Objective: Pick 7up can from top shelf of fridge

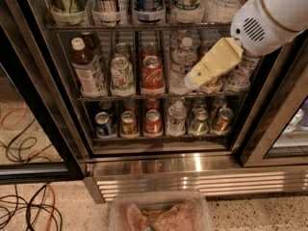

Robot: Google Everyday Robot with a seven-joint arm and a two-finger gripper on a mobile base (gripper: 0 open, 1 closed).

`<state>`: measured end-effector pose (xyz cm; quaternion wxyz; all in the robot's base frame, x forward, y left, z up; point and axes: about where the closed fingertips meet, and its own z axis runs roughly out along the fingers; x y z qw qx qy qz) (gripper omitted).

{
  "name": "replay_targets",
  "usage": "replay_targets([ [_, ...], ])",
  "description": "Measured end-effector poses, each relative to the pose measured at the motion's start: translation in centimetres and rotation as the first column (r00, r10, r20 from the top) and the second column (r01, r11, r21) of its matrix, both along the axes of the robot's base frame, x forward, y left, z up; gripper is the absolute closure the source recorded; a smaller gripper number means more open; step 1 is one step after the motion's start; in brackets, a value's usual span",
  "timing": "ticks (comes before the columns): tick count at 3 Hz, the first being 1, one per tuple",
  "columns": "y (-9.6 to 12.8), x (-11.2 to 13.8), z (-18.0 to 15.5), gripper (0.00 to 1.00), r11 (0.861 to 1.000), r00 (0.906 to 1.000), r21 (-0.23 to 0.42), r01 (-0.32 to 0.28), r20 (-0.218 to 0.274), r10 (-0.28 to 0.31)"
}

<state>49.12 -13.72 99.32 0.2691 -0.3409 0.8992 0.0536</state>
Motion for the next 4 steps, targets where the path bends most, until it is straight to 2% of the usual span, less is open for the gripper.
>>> replay_targets([
  [1, 1.2, 1.8, 0.5, 0.0, 0.993, 0.9952, 0.075, 0.089, 0.034, -0.092],
  [2, 1.6, 3.2, 0.8, 0.0, 0.966, 0.9738, 0.136, 0.221, 0.026, -0.226],
  [3, 2.0, 4.1, 0.8, 0.0, 0.937, 0.9514, 0.174, 0.302, 0.009, -0.308],
  [4, 2.0, 4.0, 0.9, 0.0, 0.93, 0.9457, 0.184, 0.319, 0.002, -0.325],
])
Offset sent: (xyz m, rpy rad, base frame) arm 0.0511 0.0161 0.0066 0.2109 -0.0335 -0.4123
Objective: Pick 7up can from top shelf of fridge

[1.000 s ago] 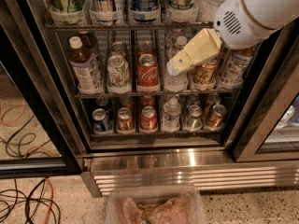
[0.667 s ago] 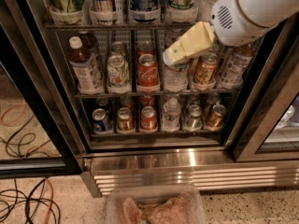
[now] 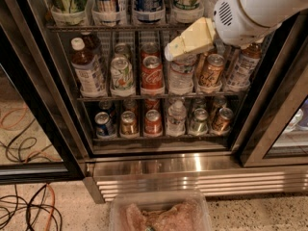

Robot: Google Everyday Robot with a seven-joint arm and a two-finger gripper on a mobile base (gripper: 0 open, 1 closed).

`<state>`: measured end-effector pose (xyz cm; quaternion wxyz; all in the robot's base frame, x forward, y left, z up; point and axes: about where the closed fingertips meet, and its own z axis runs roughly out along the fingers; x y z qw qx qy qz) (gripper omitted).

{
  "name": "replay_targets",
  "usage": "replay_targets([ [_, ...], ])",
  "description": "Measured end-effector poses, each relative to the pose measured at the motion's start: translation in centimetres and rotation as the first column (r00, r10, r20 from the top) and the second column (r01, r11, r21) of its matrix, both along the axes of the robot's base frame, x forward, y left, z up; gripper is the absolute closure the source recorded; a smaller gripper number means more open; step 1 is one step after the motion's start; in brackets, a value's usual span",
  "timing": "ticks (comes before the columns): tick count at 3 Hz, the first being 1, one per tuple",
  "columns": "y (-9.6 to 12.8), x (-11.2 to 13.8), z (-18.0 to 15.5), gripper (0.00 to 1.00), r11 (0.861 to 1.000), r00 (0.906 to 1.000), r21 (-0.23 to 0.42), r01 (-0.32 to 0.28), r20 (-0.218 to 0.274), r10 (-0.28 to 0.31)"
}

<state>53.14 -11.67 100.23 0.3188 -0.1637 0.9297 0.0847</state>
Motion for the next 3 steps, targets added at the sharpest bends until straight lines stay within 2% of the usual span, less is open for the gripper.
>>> replay_targets([
  [1, 0.5, 0.5, 0.8, 0.0, 1.0, 0.9984, 0.019, 0.012, 0.056, -0.013],
  [2, 1.5, 1.8, 2.3, 0.0, 0.999, 0.9914, 0.037, 0.023, 0.128, -0.027],
  [3, 2.3, 3.0, 3.0, 0.0, 0.998, 0.9865, 0.051, 0.032, 0.159, -0.039],
])
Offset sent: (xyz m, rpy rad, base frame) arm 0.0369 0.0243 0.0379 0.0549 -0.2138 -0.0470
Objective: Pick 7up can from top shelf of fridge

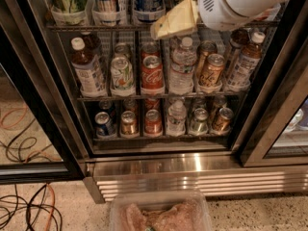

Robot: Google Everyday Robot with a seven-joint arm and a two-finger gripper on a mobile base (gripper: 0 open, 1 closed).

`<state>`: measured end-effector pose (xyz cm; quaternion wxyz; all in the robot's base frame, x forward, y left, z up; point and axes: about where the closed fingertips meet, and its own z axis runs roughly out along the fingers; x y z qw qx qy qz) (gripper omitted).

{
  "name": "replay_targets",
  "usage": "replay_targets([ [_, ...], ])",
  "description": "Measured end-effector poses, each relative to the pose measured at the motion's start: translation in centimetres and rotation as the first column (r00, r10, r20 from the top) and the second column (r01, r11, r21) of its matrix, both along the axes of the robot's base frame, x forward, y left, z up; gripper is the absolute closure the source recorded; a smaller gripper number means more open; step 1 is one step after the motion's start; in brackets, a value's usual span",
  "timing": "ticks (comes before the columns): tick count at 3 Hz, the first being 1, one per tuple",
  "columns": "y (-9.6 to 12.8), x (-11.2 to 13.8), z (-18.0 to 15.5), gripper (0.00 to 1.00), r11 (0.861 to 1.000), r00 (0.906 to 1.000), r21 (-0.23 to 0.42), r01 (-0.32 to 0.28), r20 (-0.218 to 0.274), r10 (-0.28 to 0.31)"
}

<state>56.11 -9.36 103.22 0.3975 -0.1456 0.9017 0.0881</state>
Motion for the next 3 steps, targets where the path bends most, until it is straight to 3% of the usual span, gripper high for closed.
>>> replay_targets([
  [3, 1.0, 3.2, 0.6, 0.14, 1.0, 0.9982, -0.025, 0.01, 0.06, -0.008],
])
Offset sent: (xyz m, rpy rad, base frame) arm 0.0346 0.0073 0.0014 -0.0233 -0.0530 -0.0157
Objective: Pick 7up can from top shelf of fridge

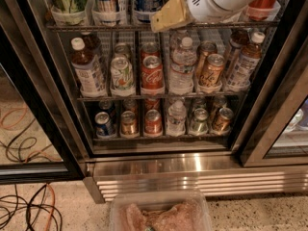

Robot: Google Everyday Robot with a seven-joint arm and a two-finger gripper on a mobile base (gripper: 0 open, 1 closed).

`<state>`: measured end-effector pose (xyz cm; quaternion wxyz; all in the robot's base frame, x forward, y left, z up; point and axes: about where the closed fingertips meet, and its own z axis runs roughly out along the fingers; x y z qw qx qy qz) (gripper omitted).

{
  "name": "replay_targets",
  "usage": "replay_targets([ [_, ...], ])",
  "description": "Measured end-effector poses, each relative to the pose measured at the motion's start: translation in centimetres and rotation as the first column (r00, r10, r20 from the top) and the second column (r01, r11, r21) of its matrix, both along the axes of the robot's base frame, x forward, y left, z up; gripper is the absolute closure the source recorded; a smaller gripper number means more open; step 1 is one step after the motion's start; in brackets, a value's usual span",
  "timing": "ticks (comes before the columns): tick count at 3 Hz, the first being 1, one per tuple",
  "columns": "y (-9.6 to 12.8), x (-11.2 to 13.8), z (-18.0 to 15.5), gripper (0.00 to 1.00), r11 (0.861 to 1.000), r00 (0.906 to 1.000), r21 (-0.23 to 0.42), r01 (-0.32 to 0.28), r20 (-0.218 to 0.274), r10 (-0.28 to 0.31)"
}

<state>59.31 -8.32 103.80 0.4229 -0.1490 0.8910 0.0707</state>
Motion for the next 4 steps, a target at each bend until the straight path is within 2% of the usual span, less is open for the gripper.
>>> replay_targets([
  [2, -0.2, 1.9, 1.5, 0.25, 0.999, 0.9974, -0.027, 0.024, 0.068, -0.022],
  [4, -0.6, 3.1, 3.1, 0.25, 0.998, 0.992, -0.027, 0.051, 0.117, -0.047],
])
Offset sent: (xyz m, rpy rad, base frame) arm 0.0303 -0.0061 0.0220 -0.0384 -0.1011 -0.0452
